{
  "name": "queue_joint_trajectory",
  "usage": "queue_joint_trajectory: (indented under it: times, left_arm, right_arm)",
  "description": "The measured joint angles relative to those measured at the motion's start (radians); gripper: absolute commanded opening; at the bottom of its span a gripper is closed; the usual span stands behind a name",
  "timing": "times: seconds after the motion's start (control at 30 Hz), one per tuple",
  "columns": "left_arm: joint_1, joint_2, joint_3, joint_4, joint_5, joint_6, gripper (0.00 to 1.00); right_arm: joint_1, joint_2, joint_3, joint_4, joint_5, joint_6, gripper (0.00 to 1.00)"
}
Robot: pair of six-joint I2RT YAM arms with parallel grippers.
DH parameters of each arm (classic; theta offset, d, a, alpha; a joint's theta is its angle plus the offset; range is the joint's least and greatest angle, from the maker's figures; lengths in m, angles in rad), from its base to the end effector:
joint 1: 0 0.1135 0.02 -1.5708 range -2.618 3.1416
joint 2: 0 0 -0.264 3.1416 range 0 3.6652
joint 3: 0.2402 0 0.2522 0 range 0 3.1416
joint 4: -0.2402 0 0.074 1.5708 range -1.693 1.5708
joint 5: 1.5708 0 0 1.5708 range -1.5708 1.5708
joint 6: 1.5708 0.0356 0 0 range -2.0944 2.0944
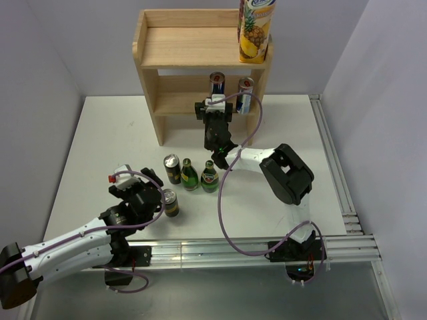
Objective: Place and organize the beverage onto the shelf
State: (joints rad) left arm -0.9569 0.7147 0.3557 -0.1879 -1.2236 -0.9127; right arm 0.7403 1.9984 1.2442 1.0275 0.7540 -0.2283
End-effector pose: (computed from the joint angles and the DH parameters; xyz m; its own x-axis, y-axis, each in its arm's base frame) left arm 0.1106 -0.0989 0.2118 -0.0372 -0.4145 -0.9093 -0.3499 0.8577 -0.3767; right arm 0.3452 0.2824 0.2567 0.1952 -0.0451 -0.9797 0.0402 0.9985 -0.0379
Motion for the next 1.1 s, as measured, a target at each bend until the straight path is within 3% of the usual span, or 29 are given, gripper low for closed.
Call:
queue_joint_trajectory:
  times: [0.63, 1.1]
  left_arm:
    - [0.0, -0.006, 0.0, -0.005, -0.003, -0.002, 0.98]
    - [0.0, -0.005, 0.0, -0.005, -0.004, -0.003, 0.98]
  right_arm:
    - [0.069, -0.09, -0.104, -0.04, 0.095, 0.034, 0.84]
    - [0.248, -0.346, -0.346, -0.292, 0.272, 0.109, 0.84]
